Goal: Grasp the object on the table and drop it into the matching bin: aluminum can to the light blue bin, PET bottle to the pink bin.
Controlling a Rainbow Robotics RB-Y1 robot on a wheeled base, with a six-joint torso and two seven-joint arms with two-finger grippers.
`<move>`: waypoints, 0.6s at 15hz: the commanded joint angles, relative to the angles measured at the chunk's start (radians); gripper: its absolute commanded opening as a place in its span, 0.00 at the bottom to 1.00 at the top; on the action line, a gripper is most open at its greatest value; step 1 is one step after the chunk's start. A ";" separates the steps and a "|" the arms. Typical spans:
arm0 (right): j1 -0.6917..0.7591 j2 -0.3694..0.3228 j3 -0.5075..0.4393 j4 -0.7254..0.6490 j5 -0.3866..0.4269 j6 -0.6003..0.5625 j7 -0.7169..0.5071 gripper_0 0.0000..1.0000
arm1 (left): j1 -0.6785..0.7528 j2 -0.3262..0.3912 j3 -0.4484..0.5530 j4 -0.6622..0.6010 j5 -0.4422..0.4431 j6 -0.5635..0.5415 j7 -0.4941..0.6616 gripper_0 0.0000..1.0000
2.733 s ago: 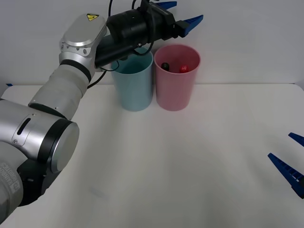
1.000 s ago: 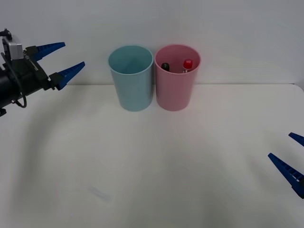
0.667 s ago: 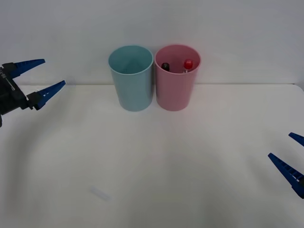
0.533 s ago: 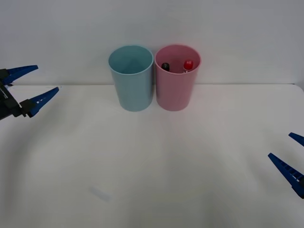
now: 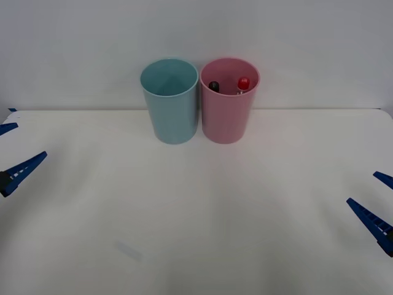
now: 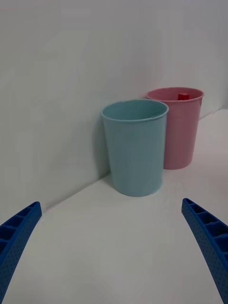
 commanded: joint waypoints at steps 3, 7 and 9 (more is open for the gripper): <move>0.000 0.000 0.000 0.000 0.000 0.000 0.000 1.00 | 0.135 0.000 0.036 -0.054 0.043 0.001 0.007 1.00; 0.000 0.000 0.000 0.000 0.000 0.000 0.000 1.00 | 0.220 -0.002 0.033 -0.071 0.101 -0.006 0.011 1.00; 0.000 0.000 0.000 0.000 0.000 0.000 0.000 1.00 | 0.234 0.000 0.030 -0.074 0.109 -0.007 0.008 1.00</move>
